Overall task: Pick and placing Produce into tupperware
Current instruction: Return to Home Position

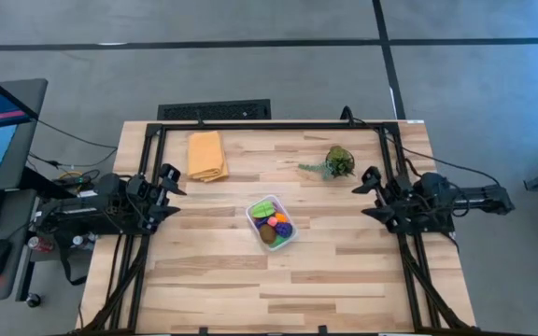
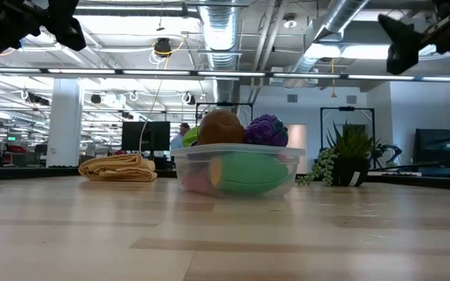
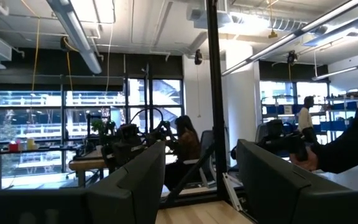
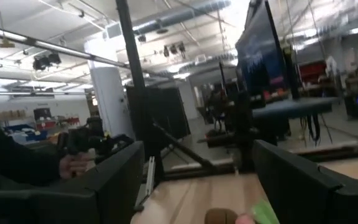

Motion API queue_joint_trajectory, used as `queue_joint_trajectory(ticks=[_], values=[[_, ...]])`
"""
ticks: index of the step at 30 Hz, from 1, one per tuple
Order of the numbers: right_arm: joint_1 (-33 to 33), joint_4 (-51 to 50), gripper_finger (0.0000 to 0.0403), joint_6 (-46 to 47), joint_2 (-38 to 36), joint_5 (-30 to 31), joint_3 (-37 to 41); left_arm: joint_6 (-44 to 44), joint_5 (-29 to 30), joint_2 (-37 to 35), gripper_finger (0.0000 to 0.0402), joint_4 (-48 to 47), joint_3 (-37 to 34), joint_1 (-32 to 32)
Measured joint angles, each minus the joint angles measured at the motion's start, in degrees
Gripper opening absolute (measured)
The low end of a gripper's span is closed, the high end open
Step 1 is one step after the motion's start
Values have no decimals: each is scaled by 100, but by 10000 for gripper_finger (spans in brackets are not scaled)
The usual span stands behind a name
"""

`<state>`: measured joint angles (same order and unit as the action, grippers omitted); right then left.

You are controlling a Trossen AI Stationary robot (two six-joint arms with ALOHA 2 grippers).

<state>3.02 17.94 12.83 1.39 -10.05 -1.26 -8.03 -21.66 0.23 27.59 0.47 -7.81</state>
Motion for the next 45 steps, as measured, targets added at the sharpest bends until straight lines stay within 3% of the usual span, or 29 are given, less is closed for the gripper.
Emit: queue_joint_trajectory(ticks=[10, 19, 27, 45], values=[[10, -816, 322, 315, 2, 388, -2, -35, -1, 0, 190, -139, 0, 0], [246, -1440, 322, 238, 2, 1133, -2, -45, -1, 0, 190, -391, 0, 0], [256, -1935, 322, 371, 2, 1168, -7, -3, -1, 0, 190, -429, 0, 1], [32, -1937, 322, 410, 2, 1162, -7, 70, -300, 0, 190, -762, 0, 7]])
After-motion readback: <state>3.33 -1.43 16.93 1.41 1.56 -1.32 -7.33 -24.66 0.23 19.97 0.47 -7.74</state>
